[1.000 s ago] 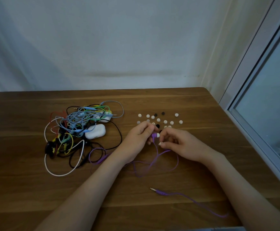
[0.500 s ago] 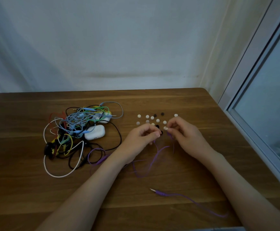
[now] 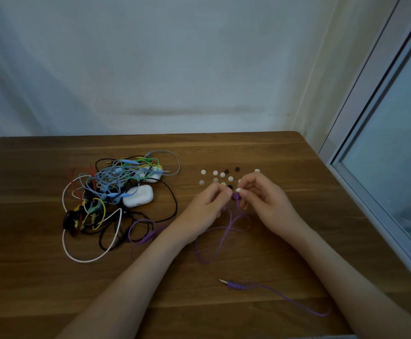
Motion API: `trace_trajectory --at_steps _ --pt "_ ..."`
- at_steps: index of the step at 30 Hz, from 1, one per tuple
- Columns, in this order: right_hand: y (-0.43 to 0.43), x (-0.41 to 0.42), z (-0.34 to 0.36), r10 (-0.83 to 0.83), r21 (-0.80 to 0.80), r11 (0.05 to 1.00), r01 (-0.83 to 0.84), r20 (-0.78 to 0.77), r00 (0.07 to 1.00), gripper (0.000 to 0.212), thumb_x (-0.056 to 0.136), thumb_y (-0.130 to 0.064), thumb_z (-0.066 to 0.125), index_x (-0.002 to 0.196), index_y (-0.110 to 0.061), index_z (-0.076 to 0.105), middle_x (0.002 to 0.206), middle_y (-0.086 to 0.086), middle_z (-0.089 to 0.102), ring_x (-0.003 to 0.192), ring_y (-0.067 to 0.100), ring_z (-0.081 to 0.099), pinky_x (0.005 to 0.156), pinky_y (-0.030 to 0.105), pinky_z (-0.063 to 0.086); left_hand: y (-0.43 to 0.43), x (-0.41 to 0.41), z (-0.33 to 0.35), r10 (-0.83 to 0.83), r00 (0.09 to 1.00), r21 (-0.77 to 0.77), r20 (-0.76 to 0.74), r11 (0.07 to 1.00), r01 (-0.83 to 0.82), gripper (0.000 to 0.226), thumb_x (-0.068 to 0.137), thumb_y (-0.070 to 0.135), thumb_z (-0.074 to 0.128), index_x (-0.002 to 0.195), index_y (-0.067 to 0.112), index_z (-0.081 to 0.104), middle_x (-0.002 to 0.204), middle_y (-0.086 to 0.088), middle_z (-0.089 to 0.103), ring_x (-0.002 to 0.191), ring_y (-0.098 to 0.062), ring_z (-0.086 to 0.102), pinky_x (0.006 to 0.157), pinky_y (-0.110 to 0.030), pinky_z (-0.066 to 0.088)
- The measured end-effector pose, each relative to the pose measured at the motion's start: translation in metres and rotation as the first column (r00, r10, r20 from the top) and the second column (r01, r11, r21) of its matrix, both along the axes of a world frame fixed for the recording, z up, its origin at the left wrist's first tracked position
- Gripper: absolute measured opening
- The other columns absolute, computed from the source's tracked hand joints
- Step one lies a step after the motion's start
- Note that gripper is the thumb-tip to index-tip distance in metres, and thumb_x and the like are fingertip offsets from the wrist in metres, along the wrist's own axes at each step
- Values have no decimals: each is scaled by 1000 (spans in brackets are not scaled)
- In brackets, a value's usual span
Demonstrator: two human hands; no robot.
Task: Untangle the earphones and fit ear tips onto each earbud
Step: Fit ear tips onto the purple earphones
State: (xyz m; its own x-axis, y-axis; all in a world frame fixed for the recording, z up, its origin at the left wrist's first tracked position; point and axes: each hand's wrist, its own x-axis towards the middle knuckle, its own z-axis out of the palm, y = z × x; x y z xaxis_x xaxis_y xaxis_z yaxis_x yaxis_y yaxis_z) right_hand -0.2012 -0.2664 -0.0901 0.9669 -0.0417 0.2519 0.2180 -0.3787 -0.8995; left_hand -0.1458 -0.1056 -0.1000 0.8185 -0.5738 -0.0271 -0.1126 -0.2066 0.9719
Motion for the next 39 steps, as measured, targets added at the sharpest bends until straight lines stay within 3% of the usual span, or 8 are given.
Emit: trace_trajectory --at_steps 3,8,14,17,21,24,28,39 --pt "2 -1 0 64 15 998 -64 -14 998 16 92 3 52 95 -11 58 73 0 63 70 12 63 67 22 52 1 0 -1 -84 995 63 60 995 80 13 99 32 48 98 29 60 77 12 59 67 -1 54 65 -22 45" --pt "1 -1 3 64 39 997 -63 -26 998 13 93 4 50 97 -5 58 75 7 64 69 12 64 66 21 52 2 2 -3 -79 996 18 42 997 78 11 98 28 51 97 29 62 75 14 59 68 -1 56 66 -24 46" --pt "2 0 3 -127 78 988 131 -54 990 14 94 -6 52 95 -18 59 76 3 60 62 8 56 59 21 50 1 2 -5 -6 1000 -39 8 999 7 18 100 24 47 97 20 65 74 8 61 68 -5 57 64 -23 47" --pt "-2 3 2 -202 178 956 232 -173 964 15 96 -8 51 96 -19 61 83 3 64 66 9 60 62 24 53 -1 2 -4 7 1000 -60 -21 998 -8 25 102 21 40 98 15 64 81 3 64 68 -6 58 63 -22 48" --pt "1 4 1 -124 305 927 219 -302 945 14 96 -6 49 103 -12 60 88 9 67 70 13 65 64 25 54 -1 3 -6 18 1000 -73 -22 997 -20 18 100 21 47 90 19 62 76 6 63 69 -6 60 65 -22 48" --pt "5 3 0 -83 328 925 194 -323 943 14 96 -4 49 102 -9 60 83 7 67 71 14 65 64 24 53 -1 3 -9 24 1000 -85 -17 996 -25 11 97 21 52 91 19 61 70 9 62 69 -5 61 66 -23 48" --pt "6 4 0 -60 333 926 177 -332 941 12 95 -5 51 99 -8 61 79 5 66 69 12 63 63 23 52 0 4 -10 11 1000 -93 -18 996 -12 6 97 19 54 99 18 60 78 6 63 71 -4 61 68 -22 49" --pt "0 6 1 105 501 859 106 -376 921 13 93 -1 51 100 -3 61 77 8 66 70 14 64 65 22 54 2 6 -8 -52 998 -101 35 993 55 10 98 15 51 93 13 59 81 2 60 73 -5 59 67 -20 49"
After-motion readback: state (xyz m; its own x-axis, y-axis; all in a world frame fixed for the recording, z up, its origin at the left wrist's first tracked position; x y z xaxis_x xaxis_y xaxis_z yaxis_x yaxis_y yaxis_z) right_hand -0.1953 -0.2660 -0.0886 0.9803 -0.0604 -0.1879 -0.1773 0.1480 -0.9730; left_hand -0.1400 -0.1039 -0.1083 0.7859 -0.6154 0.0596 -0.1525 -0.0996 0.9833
